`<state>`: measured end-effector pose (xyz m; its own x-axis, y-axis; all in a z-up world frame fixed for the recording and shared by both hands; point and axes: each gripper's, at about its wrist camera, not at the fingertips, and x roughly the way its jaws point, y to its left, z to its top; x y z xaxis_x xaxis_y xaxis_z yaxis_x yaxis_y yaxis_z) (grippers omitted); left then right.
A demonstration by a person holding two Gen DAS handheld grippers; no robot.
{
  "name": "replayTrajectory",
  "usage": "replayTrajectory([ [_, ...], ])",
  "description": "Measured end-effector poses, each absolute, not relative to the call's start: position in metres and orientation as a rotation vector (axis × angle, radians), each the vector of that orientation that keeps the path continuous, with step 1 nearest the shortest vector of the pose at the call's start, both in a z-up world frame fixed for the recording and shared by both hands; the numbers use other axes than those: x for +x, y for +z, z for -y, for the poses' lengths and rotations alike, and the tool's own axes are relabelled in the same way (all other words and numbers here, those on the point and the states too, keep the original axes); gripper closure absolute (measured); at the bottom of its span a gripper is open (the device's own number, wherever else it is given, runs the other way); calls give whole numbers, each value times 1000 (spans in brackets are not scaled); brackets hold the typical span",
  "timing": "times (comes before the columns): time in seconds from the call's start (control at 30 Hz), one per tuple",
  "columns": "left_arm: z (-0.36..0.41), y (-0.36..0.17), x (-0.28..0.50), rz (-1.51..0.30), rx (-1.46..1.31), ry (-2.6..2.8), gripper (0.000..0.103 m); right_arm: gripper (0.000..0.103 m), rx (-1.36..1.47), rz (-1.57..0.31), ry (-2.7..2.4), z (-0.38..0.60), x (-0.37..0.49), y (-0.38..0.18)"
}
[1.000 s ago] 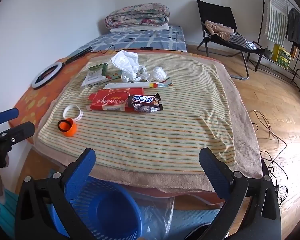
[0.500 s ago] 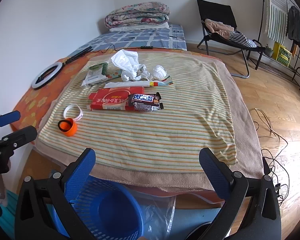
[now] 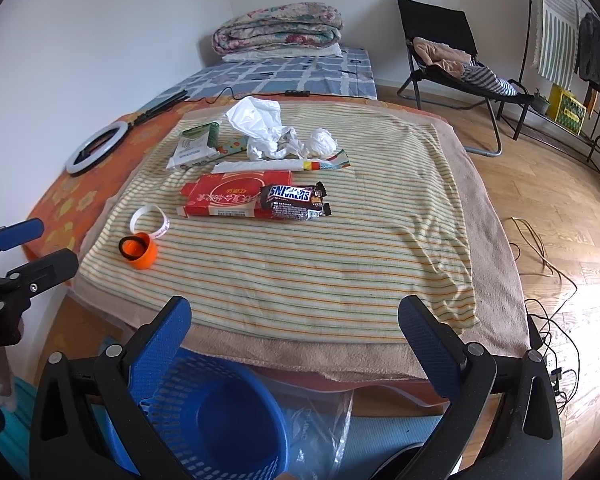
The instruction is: Collect trash
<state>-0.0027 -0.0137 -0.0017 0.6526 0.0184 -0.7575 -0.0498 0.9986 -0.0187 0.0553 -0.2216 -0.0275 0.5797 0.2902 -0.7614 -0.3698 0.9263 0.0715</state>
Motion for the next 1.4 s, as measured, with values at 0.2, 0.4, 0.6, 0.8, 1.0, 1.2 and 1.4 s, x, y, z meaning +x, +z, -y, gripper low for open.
replayTrajectory([
  [0.2, 15, -2, -3, -860, -38, 40, 4, 0, -100, -871, 386, 222, 55, -27],
  [0.4, 15, -2, -3, -859, -39, 39, 4, 0, -100, -872, 386, 222, 55, -28],
  [0.6, 14, -1, -3, -860, -37, 40, 4, 0, -101, -873, 387, 221, 55, -28],
  [0.8, 16, -2, -3, -862, -37, 40, 4, 0, -101, -886, 395, 219, 55, -31],
  [1.0, 13, -9, -5, -864, -39, 38, 4, 0, -108, -897, 402, 218, 55, -33],
  [1.2, 13, -12, -7, -866, -36, 40, 4, 0, -107, -920, 404, 217, 57, -35],
  [1.4, 6, -20, -10, -880, -44, 52, 4, 0, -109, -921, 399, 217, 58, -36],
])
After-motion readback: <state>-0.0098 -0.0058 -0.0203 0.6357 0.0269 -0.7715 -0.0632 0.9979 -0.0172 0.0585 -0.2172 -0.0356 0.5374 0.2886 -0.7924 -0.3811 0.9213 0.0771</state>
